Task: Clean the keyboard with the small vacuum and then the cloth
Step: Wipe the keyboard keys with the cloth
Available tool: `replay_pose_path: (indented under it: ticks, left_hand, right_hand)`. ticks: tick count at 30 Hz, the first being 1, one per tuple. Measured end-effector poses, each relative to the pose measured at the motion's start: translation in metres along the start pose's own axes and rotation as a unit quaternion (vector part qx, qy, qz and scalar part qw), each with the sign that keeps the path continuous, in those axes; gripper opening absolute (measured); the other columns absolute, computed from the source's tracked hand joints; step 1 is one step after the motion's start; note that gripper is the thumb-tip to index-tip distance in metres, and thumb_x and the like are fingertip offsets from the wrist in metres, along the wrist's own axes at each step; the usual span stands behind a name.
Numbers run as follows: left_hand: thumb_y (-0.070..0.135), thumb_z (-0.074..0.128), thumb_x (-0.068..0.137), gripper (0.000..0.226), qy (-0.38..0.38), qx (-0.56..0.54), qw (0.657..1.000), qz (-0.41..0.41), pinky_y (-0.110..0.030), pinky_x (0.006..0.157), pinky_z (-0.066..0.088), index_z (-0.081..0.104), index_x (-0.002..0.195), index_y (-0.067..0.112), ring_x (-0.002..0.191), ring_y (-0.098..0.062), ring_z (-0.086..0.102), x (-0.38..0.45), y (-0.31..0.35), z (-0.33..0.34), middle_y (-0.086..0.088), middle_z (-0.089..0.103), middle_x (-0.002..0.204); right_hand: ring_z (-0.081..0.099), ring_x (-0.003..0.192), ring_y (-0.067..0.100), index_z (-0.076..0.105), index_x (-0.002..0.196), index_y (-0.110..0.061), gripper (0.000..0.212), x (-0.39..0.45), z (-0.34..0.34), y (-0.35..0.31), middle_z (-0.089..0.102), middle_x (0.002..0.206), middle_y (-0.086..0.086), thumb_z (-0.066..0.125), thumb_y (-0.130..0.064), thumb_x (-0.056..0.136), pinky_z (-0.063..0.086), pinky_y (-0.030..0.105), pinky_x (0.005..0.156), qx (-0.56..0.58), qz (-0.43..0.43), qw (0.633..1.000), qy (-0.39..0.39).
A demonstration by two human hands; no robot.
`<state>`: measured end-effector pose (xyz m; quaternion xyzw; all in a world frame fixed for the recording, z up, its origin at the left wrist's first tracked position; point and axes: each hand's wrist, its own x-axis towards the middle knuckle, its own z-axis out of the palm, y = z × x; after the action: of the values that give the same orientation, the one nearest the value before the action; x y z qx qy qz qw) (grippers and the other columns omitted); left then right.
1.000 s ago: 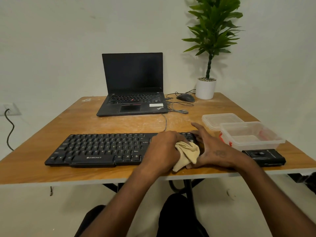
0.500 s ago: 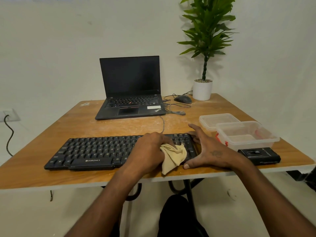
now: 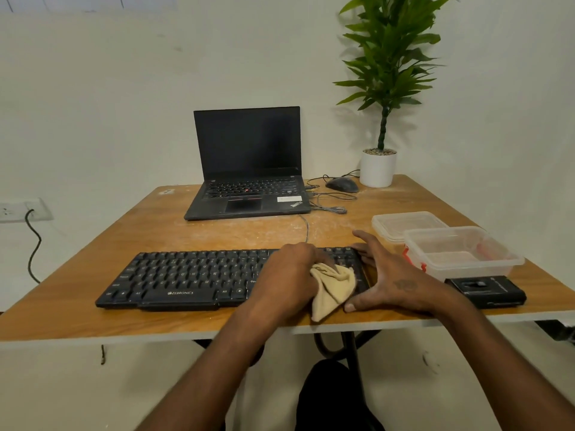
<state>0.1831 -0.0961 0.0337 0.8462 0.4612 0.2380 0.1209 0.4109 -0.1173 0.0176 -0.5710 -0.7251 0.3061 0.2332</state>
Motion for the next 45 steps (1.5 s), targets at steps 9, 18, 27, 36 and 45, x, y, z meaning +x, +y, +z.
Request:
replay_pose_path:
  ticks: [9, 18, 27, 36, 45]
  left_hand:
    - [0.01, 0.069, 0.093, 0.031, 0.014, -0.006, 1.0, -0.004, -0.019, 0.068, 0.051, 0.081, 0.11, 0.034, 0.089, -0.007, 0.066, -0.002, -0.003, -0.005, 0.009, 0.079, 0.108]
    - [0.006, 0.068, 0.088, 0.038, 0.031, -0.008, 0.998, 0.045, -0.041, 0.078, 0.057, 0.079, 0.114, 0.031, 0.095, -0.022, 0.068, 0.018, 0.03, 0.019, 0.0, 0.076, 0.104]
    - [0.01, 0.069, 0.094, 0.032, 0.036, 0.051, 0.998, -0.013, -0.026, 0.075, 0.053, 0.08, 0.113, 0.033, 0.099, -0.013, 0.068, 0.013, -0.015, -0.007, 0.007, 0.077, 0.109]
    - [0.004, 0.072, 0.087, 0.044, 0.044, -0.054, 0.998, -0.008, -0.014, 0.058, 0.035, 0.049, 0.112, 0.032, 0.079, -0.002, 0.056, 0.021, -0.01, -0.007, 0.013, 0.063, 0.103]
    - [0.053, 0.089, 0.071, 0.075, -0.048, -0.249, 0.967, -0.01, -0.023, 0.099, 0.055, 0.039, 0.126, 0.046, 0.12, -0.004, 0.06, -0.001, -0.052, -0.052, 0.016, 0.055, 0.129]
  right_hand:
    - [0.03, 0.147, 0.016, 0.002, 0.15, -0.056, 0.139, -0.002, 0.0, 0.0, 0.025, 0.163, -0.008, 0.095, -0.061, 0.047, 0.032, 0.042, 0.12, 0.004, -0.004, 1.0, 0.005]
    - [0.04, 0.139, 0.01, 0.001, 0.153, -0.049, 0.137, -0.001, -0.001, 0.002, 0.036, 0.157, -0.012, 0.094, -0.058, 0.053, 0.032, 0.031, 0.117, -0.034, -0.018, 0.999, 0.003]
    - [0.026, 0.149, 0.016, -0.001, 0.151, -0.055, 0.138, -0.003, -0.001, -0.002, 0.021, 0.164, -0.01, 0.094, -0.06, 0.051, 0.031, 0.035, 0.118, -0.005, 0.002, 1.0, 0.005]
    - [0.031, 0.135, -0.005, 0.017, 0.154, -0.047, 0.112, 0.001, 0.025, -0.04, 0.029, 0.158, -0.02, 0.083, -0.066, 0.065, 0.033, 0.024, 0.111, -0.052, -0.064, 0.993, 0.085]
    - [0.059, 0.101, -0.005, 0.065, 0.124, -0.04, 0.042, 0.013, 0.033, -0.053, 0.069, 0.113, -0.02, 0.071, -0.016, 0.09, 0.052, 0.025, 0.086, -0.108, -0.094, 0.977, 0.16]
